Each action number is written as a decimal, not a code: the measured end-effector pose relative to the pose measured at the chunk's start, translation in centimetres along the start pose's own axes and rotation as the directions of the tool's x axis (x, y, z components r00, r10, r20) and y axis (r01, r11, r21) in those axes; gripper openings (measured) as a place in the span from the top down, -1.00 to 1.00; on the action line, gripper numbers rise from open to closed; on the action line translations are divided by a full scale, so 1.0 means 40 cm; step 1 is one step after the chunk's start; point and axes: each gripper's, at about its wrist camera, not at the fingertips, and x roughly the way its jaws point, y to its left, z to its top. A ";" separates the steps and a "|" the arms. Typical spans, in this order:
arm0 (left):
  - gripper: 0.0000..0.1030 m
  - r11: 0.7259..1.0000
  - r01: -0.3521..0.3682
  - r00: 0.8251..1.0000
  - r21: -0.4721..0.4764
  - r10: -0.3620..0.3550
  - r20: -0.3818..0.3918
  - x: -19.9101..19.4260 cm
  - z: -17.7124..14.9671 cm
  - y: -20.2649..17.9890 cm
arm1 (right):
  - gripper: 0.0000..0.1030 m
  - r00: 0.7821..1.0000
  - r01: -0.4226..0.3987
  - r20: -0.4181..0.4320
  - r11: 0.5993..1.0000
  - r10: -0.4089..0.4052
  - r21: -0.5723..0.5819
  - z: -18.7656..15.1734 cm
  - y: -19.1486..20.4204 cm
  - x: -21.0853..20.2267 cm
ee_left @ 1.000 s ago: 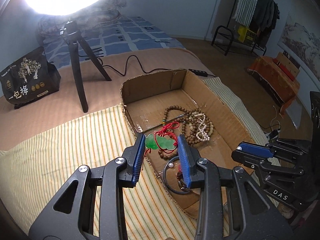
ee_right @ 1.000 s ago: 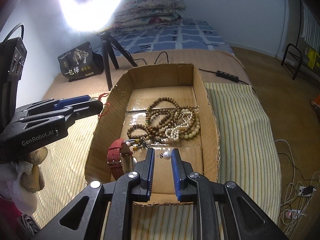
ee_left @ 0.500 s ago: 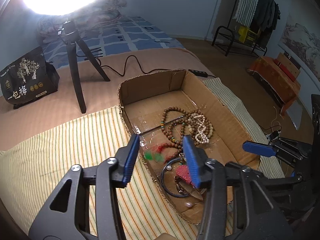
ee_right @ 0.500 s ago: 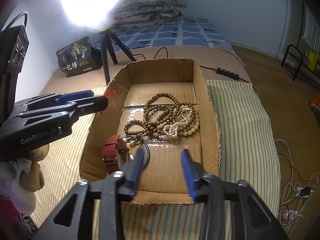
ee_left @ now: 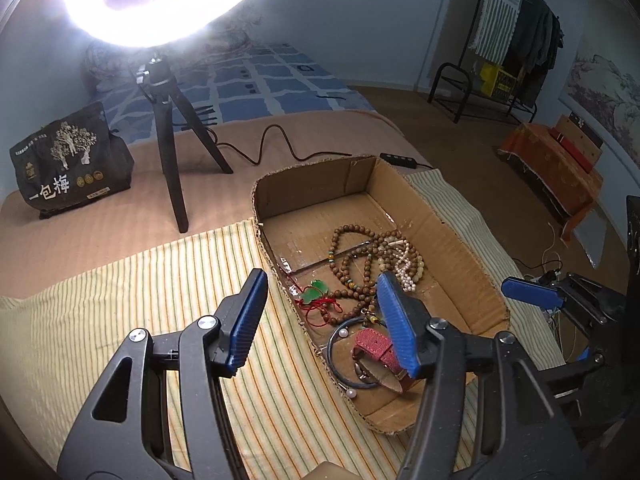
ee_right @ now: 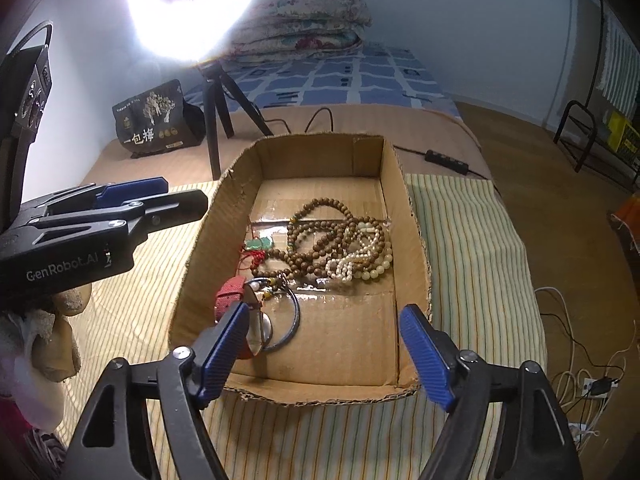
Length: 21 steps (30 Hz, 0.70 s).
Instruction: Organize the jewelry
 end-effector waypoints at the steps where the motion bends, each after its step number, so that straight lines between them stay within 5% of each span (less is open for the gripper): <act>1: -0.14 1.000 -0.001 1.000 0.001 0.001 0.005 -0.009 0.000 0.001 | -0.55 1.000 0.000 0.004 1.000 0.000 0.002 0.000 0.002 -0.005; 9: -0.14 1.000 -0.011 0.999 0.012 0.011 0.050 -0.085 -0.001 0.008 | -0.60 0.999 0.008 0.042 1.000 -0.009 0.016 -0.007 0.020 -0.057; 21: -0.27 0.998 -0.041 0.991 0.052 0.034 0.133 -0.229 -0.033 0.009 | -0.98 0.983 0.070 0.164 0.996 -0.079 0.058 -0.020 0.039 -0.180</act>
